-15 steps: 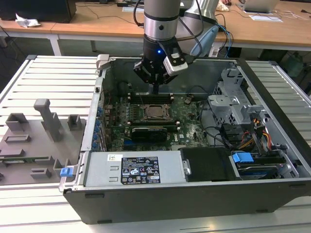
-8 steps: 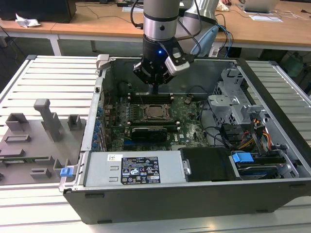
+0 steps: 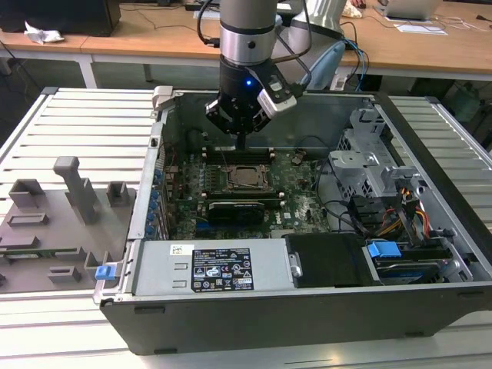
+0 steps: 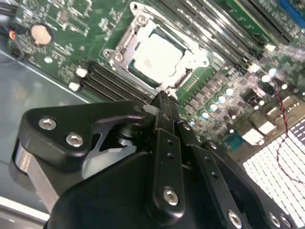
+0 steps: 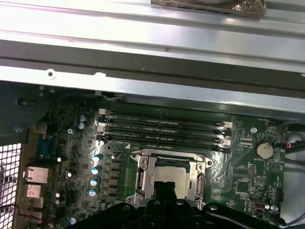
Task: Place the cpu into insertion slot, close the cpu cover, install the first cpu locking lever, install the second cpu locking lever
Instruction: 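Install the first cpu locking lever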
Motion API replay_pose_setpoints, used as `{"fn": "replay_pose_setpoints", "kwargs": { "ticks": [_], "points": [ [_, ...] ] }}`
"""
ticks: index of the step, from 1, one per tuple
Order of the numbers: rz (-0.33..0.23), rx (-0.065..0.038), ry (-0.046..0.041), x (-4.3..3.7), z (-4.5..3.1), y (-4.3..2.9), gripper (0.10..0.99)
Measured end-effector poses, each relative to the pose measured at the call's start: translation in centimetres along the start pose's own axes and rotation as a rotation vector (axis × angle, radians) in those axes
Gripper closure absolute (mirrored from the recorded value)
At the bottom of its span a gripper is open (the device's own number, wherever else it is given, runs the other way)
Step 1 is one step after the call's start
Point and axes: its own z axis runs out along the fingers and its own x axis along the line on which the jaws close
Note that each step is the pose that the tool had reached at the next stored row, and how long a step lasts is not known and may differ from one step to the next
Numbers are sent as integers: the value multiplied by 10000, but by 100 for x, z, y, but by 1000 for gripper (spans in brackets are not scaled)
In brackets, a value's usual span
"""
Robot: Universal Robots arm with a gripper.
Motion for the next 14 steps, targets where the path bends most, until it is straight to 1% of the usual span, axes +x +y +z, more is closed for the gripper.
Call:
{"fn": "replay_pose_setpoints", "kwargs": {
  "ticks": [2, 5, 7, 9, 11, 12, 13, 14],
  "points": [
    [2, 3, -12, 42, 2, 5, 980],
    [25, -9, -14, 131, 7, 13, 980],
    [27, -20, -16, 200, 12, 20, 980],
    [26, -21, -17, 307, 21, 30, 980],
    [40, -23, -18, 352, 28, 34, 980],
    [224, -17, -23, 436, 42, 44, 980],
    [225, -17, -23, 478, 50, 53, 980],
    [226, -17, -22, 482, 59, 78, 980]
  ]
}}
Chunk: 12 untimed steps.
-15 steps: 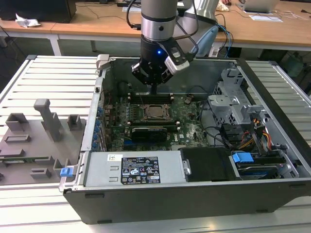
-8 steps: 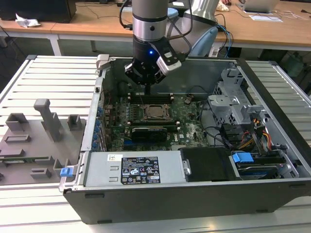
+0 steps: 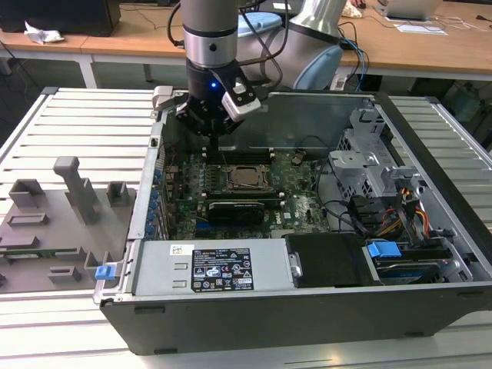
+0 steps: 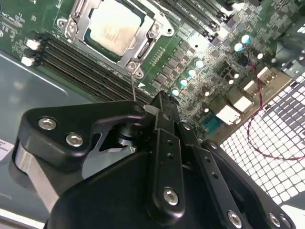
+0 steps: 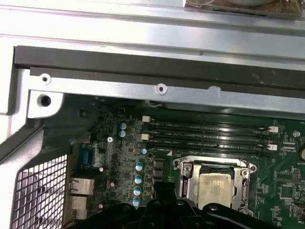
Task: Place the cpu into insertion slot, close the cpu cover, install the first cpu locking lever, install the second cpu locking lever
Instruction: 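Install the first cpu locking lever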
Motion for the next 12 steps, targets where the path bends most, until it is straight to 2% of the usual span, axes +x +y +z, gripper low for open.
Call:
{"fn": "replay_pose_setpoints", "kwargs": {
  "ticks": [2, 7, 12],
  "points": [
    [4, -1, -1, 22, 11, 45, 980],
    [5, 5, 0, 16, 38, 134, 980],
    [11, 30, 1, -30, 53, 172, 980]
  ]
}}
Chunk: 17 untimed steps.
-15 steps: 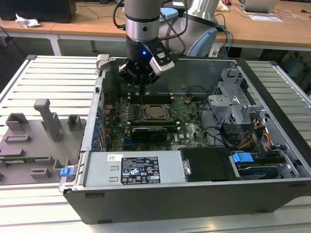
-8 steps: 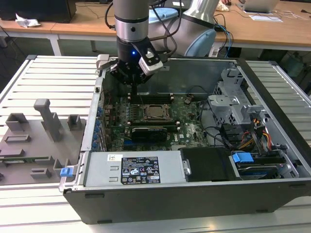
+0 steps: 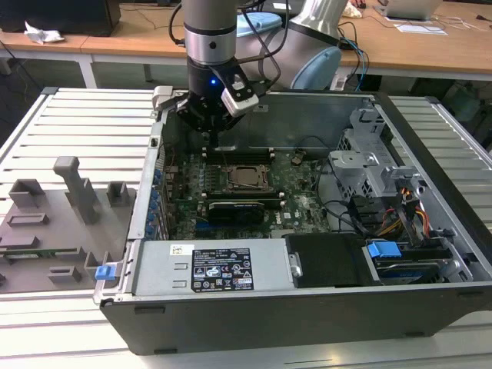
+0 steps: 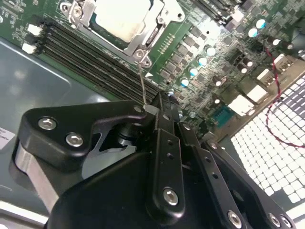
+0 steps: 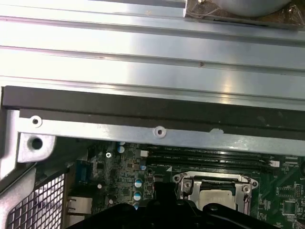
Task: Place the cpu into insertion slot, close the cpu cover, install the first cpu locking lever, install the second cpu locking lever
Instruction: 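Install the first cpu locking lever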
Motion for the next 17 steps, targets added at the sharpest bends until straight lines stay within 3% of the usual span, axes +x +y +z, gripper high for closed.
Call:
{"fn": "replay_pose_setpoints", "kwargs": {
  "ticks": [4, 7, 13, 15, 17],
  "points": [
    [8, 26, 4, -139, 9, -7, 980],
    [119, 105, 6, -283, 27, -16, 980],
    [492, 128, -2, -395, 80, -24, 980],
    [505, 119, -5, -438, 95, -28, 980],
    [508, 4, -7, -454, 104, -30, 980]
  ]
}}
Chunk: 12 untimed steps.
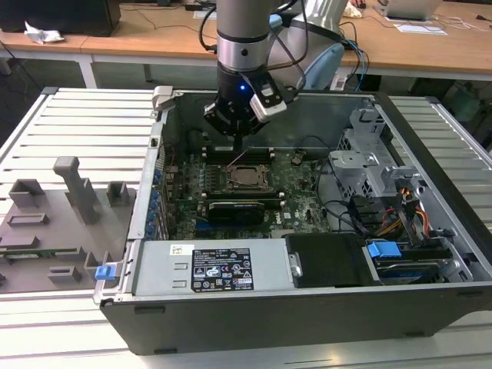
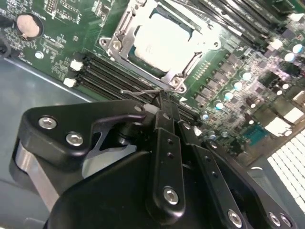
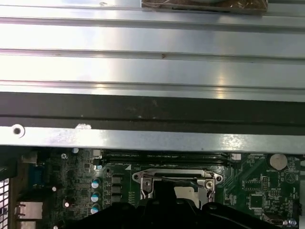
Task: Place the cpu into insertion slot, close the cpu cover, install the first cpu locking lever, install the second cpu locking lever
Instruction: 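Install the first cpu locking lever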
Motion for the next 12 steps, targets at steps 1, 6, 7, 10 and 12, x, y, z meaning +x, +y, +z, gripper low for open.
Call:
{"fn": "replay_pose_setpoints", "kwargs": {
  "ticks": [1, 6, 7, 10, 12],
  "points": [
    [1, -75, -3, -4, 6, 0, 980],
    [6, -336, -13, -12, 30, -5, 980],
    [6, -335, -10, -16, 39, -6, 980],
    [-77, -334, -5, -37, 74, -8, 980],
    [-243, -334, 4, -54, 101, -5, 980]
  ]
}}
